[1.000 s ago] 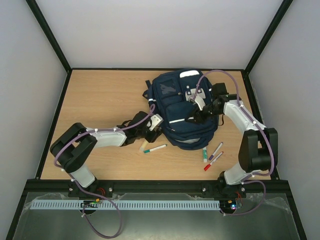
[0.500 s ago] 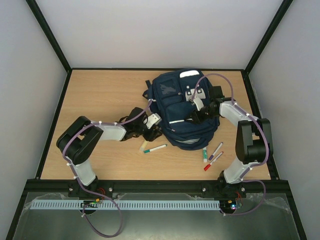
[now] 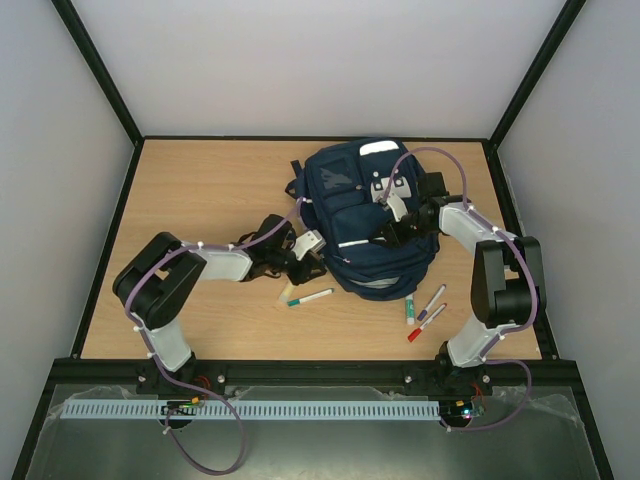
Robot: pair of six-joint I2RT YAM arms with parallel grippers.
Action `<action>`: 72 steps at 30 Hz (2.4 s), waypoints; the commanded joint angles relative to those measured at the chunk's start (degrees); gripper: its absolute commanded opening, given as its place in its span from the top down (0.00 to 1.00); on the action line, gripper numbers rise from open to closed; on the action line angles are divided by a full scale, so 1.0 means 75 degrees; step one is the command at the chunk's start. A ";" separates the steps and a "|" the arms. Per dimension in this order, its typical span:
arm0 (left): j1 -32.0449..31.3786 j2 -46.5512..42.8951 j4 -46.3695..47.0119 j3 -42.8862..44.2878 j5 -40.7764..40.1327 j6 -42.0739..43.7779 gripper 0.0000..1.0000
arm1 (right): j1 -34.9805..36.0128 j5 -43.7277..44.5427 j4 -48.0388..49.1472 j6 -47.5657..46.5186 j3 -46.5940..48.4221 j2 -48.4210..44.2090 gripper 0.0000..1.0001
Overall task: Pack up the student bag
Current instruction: Zip the student bag at the center of the board.
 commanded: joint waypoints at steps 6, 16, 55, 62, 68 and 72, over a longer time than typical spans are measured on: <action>0.0037 0.0147 -0.0097 0.0249 -0.0258 -0.0387 0.83 | -0.0020 -0.0189 -0.0179 0.0034 -0.0151 0.0199 0.62; 0.0037 0.0438 0.0000 0.0526 -0.0724 -0.0782 0.61 | -0.0024 -0.0209 -0.0208 0.0025 -0.0135 0.0337 0.62; -0.2200 0.0374 -0.0937 0.0871 -0.0824 -0.1499 0.97 | 0.0264 0.1608 0.0219 0.1228 0.0195 0.1575 0.82; -0.2225 0.0156 -0.1869 0.1265 -0.0589 -0.2446 0.97 | 0.0269 0.2049 0.0324 0.1484 0.0271 0.1725 0.84; -0.2219 0.0048 -0.2681 0.1280 -0.0476 -0.2983 0.96 | 0.0264 0.2251 0.0354 0.1653 0.0499 0.1844 0.86; -0.2213 0.0199 -0.2065 0.1314 -0.0115 -0.3185 0.96 | 0.0348 0.2375 0.0317 0.1806 0.0788 0.2001 0.88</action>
